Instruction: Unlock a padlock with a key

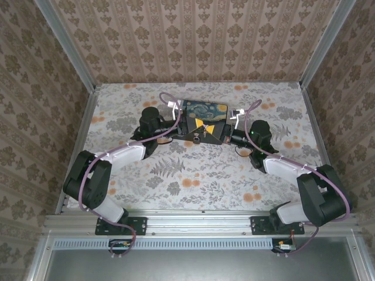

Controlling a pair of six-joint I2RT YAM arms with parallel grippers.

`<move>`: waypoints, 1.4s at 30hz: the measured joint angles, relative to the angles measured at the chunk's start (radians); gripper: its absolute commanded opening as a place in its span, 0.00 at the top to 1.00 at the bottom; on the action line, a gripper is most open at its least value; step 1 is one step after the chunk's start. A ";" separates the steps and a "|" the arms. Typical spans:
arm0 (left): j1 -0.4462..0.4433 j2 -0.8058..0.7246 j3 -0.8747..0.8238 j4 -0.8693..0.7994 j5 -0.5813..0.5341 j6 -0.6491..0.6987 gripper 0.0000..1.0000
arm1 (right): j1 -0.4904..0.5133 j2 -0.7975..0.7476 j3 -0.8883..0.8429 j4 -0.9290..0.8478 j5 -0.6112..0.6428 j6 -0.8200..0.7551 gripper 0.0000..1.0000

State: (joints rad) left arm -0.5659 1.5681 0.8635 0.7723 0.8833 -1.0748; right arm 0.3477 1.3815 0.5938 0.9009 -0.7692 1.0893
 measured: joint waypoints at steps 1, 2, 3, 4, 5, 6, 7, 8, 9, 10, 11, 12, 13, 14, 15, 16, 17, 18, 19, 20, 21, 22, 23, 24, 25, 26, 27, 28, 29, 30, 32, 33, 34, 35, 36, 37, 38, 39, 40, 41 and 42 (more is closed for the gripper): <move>0.000 0.000 0.000 0.000 -0.001 0.000 0.87 | 0.000 0.000 0.000 0.001 0.000 0.000 1.00; 0.000 0.001 0.000 0.000 -0.001 0.000 0.81 | 0.000 0.000 0.000 -0.001 0.003 -0.001 1.00; 0.000 0.001 0.000 -0.002 -0.002 -0.002 0.78 | 0.001 0.000 0.000 -0.004 0.003 -0.005 1.00; 0.000 0.001 0.000 -0.010 -0.005 0.000 0.72 | 0.004 0.000 0.000 -0.010 0.003 -0.012 1.00; 0.000 0.001 0.000 -0.022 -0.006 0.006 0.62 | 0.007 -0.001 0.000 -0.017 0.003 -0.019 1.00; 0.000 0.001 0.000 -0.035 -0.009 0.017 0.54 | 0.009 -0.001 0.000 -0.031 0.003 -0.027 1.00; 0.002 0.000 -0.001 -0.057 -0.013 0.030 0.48 | 0.010 -0.002 0.000 -0.050 0.004 -0.039 1.00; 0.005 -0.005 -0.001 -0.091 -0.019 0.048 0.44 | 0.010 -0.005 -0.001 -0.070 0.006 -0.047 1.00; 0.009 -0.011 -0.001 -0.127 -0.025 0.067 0.42 | 0.010 -0.008 -0.002 -0.088 0.007 -0.057 1.00; 0.014 -0.021 -0.001 -0.176 -0.036 0.095 0.39 | 0.008 -0.014 -0.004 -0.114 0.008 -0.070 1.00; 0.019 -0.035 -0.001 -0.227 -0.048 0.123 0.38 | 0.004 -0.021 -0.007 -0.140 0.011 -0.082 1.00; 0.024 -0.048 -0.001 -0.272 -0.061 0.147 0.38 | 0.000 -0.028 -0.010 -0.163 0.013 -0.093 1.00; 0.028 -0.066 0.000 -0.328 -0.081 0.180 0.37 | -0.007 -0.036 -0.014 -0.190 0.016 -0.105 1.00; 0.031 -0.086 0.001 -0.386 -0.106 0.218 0.36 | -0.016 -0.045 -0.018 -0.220 0.021 -0.119 1.00; 0.033 -0.104 0.002 -0.443 -0.134 0.253 0.35 | -0.024 -0.053 -0.021 -0.246 0.027 -0.129 1.00; 0.031 -0.121 0.008 -0.508 -0.174 0.296 0.34 | -0.032 -0.061 -0.024 -0.276 0.033 -0.145 1.00; 0.023 -0.131 0.016 -0.563 -0.216 0.335 0.33 | -0.042 -0.072 -0.026 -0.314 0.038 -0.161 1.00; 0.014 -0.137 0.026 -0.610 -0.254 0.364 0.32 | -0.049 -0.081 -0.026 -0.348 0.044 -0.175 1.00; -0.005 -0.139 0.037 -0.659 -0.307 0.401 0.31 | -0.057 -0.092 -0.026 -0.381 0.051 -0.191 1.00; -0.028 -0.139 0.044 -0.703 -0.365 0.431 0.30 | -0.066 -0.106 -0.027 -0.417 0.058 -0.204 1.00; -0.047 -0.138 0.047 -0.732 -0.410 0.451 0.30 | -0.073 -0.117 -0.029 -0.443 0.062 -0.215 1.00; -0.074 -0.138 0.048 -0.767 -0.470 0.475 0.29 | -0.084 -0.135 -0.032 -0.476 0.069 -0.229 1.00; -0.103 -0.131 0.051 -0.800 -0.530 0.497 0.28 | -0.095 -0.155 -0.035 -0.511 0.079 -0.242 1.00; -0.127 -0.119 0.059 -0.827 -0.578 0.512 0.28 | -0.106 -0.172 -0.040 -0.537 0.085 -0.253 1.00; -0.153 -0.099 0.071 -0.848 -0.628 0.526 0.28 | -0.121 -0.195 -0.047 -0.570 0.090 -0.264 1.00; -0.177 -0.069 0.084 -0.860 -0.673 0.534 0.28 | -0.135 -0.215 -0.054 -0.595 0.095 -0.277 1.00; -0.193 -0.043 0.094 -0.864 -0.702 0.538 0.28 | -0.148 -0.232 -0.063 -0.615 0.097 -0.285 1.00; -0.208 -0.013 0.102 -0.863 -0.733 0.538 0.28 | -0.161 -0.251 -0.072 -0.640 0.098 -0.296 1.00; -0.219 0.018 0.108 -0.863 -0.762 0.537 0.28 | -0.171 -0.267 -0.079 -0.667 0.102 -0.306 1.00; -0.226 0.041 0.113 -0.864 -0.787 0.537 0.28 | -0.179 -0.280 -0.082 -0.693 0.105 -0.316 1.00; -0.243 0.101 0.132 -0.870 -0.858 0.533 0.28 | -0.189 -0.307 -0.089 -0.744 0.109 -0.341 1.00; -0.249 0.124 0.142 -0.871 -0.885 0.529 0.28 | -0.193 -0.318 -0.092 -0.758 0.111 -0.351 1.00; -0.256 0.150 0.152 -0.869 -0.912 0.525 0.28 | -0.195 -0.333 -0.097 -0.774 0.111 -0.358 1.00; -0.261 0.171 0.158 -0.867 -0.932 0.518 0.28 | -0.198 -0.345 -0.102 -0.785 0.111 -0.363 1.00; -0.265 0.187 0.161 -0.857 -0.947 0.514 0.28 | -0.199 -0.355 -0.106 -0.793 0.111 -0.369 1.00; -0.267 0.206 0.165 -0.848 -0.961 0.510 0.28 | -0.201 -0.361 -0.108 -0.801 0.111 -0.375 1.00; -0.269 0.226 0.172 -0.840 -0.972 0.507 0.28 | -0.203 -0.362 -0.108 -0.806 0.109 -0.380 1.00; -0.270 0.243 0.180 -0.835 -0.980 0.506 0.29 | -0.205 -0.361 -0.108 -0.808 0.108 -0.384 1.00; -0.272 0.262 0.191 -0.830 -0.993 0.504 0.30 | -0.208 -0.360 -0.108 -0.814 0.107 -0.386 1.00; -0.272 0.281 0.201 -0.824 -1.007 0.502 0.31 | -0.211 -0.360 -0.108 -0.818 0.105 -0.388 1.00; -0.273 0.293 0.210 -0.821 -1.018 0.499 0.32 | -0.214 -0.359 -0.108 -0.819 0.104 -0.388 1.00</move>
State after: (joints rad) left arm -0.8387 1.8606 1.0737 -0.0490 -0.1349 -0.5755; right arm 0.1341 1.0229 0.4862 0.0814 -0.6655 0.7010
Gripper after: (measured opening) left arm 0.696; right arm 0.054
